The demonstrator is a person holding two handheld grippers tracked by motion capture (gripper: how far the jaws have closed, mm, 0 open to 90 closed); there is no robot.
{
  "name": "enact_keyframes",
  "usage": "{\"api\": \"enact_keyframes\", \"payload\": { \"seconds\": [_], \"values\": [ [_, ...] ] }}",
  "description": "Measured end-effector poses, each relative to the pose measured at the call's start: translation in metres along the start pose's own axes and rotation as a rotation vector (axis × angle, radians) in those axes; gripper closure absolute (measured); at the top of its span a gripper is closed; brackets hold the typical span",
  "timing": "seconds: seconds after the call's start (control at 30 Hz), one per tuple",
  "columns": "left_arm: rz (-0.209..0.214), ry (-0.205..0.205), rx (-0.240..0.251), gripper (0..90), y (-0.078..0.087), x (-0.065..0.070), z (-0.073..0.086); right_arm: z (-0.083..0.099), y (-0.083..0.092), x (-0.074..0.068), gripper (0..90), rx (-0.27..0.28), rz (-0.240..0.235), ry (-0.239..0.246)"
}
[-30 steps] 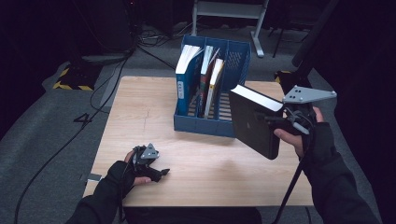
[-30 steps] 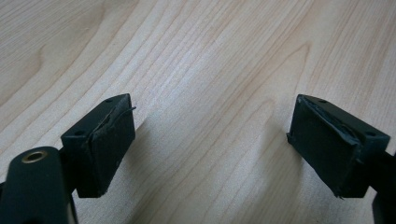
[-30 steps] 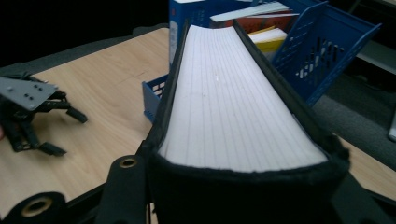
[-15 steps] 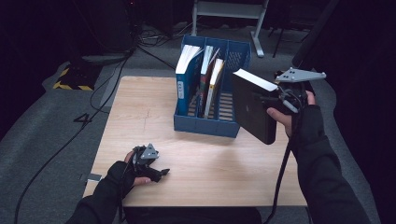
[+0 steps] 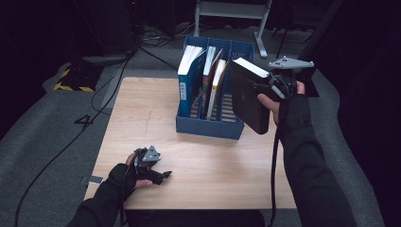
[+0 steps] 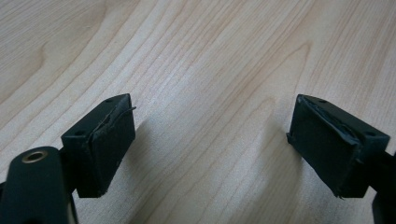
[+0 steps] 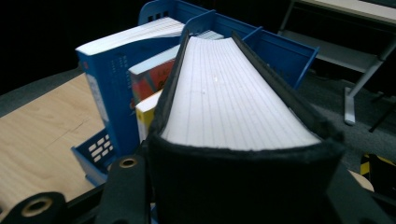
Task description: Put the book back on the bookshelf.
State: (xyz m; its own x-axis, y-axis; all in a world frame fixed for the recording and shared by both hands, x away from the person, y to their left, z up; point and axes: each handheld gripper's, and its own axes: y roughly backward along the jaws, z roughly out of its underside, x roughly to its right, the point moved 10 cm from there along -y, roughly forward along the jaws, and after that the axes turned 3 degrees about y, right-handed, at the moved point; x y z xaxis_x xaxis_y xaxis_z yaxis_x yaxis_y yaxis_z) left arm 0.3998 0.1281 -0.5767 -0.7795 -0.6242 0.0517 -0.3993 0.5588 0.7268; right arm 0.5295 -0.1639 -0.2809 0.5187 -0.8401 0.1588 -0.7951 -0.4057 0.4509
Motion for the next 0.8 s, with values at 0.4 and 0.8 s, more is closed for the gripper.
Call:
{"api": "enact_keyframes", "payload": {
  "seconds": [0.4,0.8],
  "values": [
    [-0.001,0.0,0.001,14.9,0.0,0.0,0.0,-0.002,-0.03,0.01,52.9,-0.009,0.099,-0.079],
    [-0.002,-0.001,0.002,14.9,0.0,0.0,0.0,-0.005,-0.056,0.015,52.9,-0.003,0.146,-0.126]
  ]
}}
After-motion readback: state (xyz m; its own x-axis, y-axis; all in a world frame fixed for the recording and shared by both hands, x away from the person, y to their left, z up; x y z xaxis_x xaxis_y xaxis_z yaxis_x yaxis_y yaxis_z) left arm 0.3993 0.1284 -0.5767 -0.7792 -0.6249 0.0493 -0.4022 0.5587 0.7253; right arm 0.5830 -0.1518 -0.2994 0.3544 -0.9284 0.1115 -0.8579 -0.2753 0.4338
